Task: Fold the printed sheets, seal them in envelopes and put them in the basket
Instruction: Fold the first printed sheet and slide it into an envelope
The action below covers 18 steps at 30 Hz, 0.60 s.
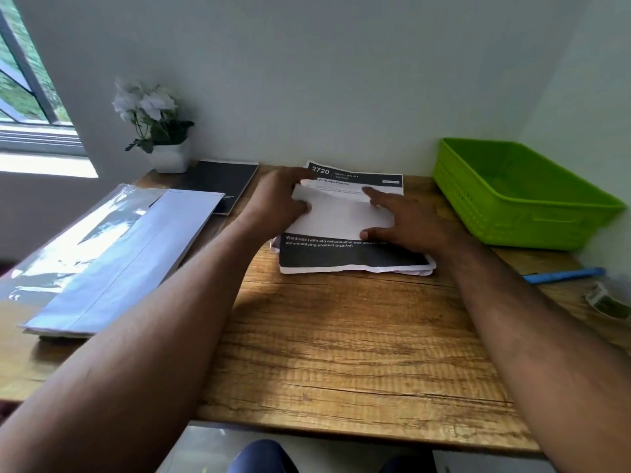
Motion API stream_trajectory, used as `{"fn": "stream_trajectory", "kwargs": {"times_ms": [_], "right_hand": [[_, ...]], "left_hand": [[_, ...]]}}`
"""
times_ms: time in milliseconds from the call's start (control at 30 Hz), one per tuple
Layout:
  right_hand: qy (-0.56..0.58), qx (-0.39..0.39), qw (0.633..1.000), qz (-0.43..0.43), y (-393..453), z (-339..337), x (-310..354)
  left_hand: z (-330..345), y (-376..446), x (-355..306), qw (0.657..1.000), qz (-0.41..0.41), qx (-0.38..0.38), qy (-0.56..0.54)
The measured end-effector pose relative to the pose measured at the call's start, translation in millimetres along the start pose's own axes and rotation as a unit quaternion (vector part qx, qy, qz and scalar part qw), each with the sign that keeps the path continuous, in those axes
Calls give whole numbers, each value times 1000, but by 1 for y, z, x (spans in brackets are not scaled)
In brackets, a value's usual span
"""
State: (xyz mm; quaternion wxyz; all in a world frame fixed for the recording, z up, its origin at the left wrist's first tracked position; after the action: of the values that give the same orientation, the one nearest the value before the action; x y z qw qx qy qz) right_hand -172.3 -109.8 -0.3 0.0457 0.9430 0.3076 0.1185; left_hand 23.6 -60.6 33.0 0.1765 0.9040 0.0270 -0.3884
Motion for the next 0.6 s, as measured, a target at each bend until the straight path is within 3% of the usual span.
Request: {"fn": "stream_trajectory", "kwargs": {"times_ms": [133,200,267,367,467,600], "right_hand": [[-48,-142,988,-41,-5,-32,9],[-88,-229,968,-57,-10,-48,15],[-137,-268,950,-85,-14,-55,27],[-109,-152,976,-111,-5,-31,30],[46,-22,996,-70,-1,1,19],[83,29,996,-19,-3,10,14]], "left_hand": [[-14,-5,-10,984,34,-30,-173],[-20,-6,-12,981,47,-45,-183],[-22,-7,-11,989,58,-69,-120],[-6,-7,-6,999,23,-18,21],[20,-12,5,986,-48,90,135],[30,-11,0,983,-48,77,160]]}}
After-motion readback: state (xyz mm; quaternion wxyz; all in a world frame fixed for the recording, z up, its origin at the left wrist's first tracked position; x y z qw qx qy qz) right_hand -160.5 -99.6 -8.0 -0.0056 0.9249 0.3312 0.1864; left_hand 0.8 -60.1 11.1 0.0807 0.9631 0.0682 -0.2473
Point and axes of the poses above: each hand's wrist, its own y-axis towards the middle knuckle, its own z-axis out of the palm, x = y × z, the point moved 9 cm from there along y, towards the middle knuckle, and after that the axes turned 7 degrees about -z, right-handed, at the moved point
